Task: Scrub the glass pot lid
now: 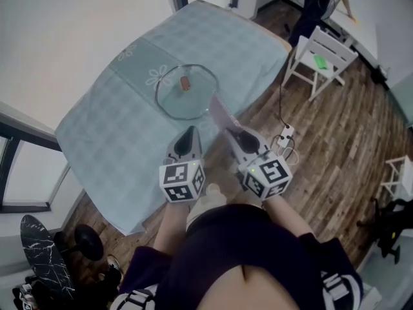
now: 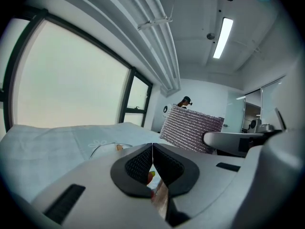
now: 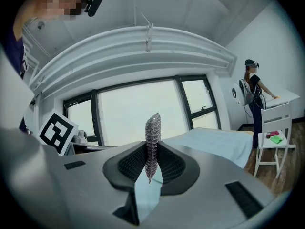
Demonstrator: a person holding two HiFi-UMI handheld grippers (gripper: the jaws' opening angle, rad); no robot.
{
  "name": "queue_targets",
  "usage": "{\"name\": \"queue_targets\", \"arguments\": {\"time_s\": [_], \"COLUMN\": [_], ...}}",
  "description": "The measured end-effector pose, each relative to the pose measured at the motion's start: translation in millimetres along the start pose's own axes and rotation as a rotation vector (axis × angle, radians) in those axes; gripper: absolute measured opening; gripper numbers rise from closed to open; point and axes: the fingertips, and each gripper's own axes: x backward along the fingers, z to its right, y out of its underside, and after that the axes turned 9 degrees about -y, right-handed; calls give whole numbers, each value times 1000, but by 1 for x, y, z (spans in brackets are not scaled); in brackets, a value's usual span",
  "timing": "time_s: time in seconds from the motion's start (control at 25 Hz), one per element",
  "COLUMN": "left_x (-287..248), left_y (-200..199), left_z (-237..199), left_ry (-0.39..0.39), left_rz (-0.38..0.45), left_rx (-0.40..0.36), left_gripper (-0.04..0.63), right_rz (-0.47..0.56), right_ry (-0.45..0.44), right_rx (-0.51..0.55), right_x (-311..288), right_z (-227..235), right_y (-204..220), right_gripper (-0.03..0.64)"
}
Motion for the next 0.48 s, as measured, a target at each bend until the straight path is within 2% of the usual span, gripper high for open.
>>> {"name": "queue_targets", "arguments": {"time_s": [0.48], "left_x": [-60], "left_y": [-15], "left_z": [-44], "left_ry": [-3], "left_rz": [-11], "left_rx": [4], "left_gripper": [2], "right_rz": [-13], "right_ry": [-1], "right_rx": [4], "right_x": [-74], "right_z": [31], "right_y": [-3], "right_gripper": [74]}}
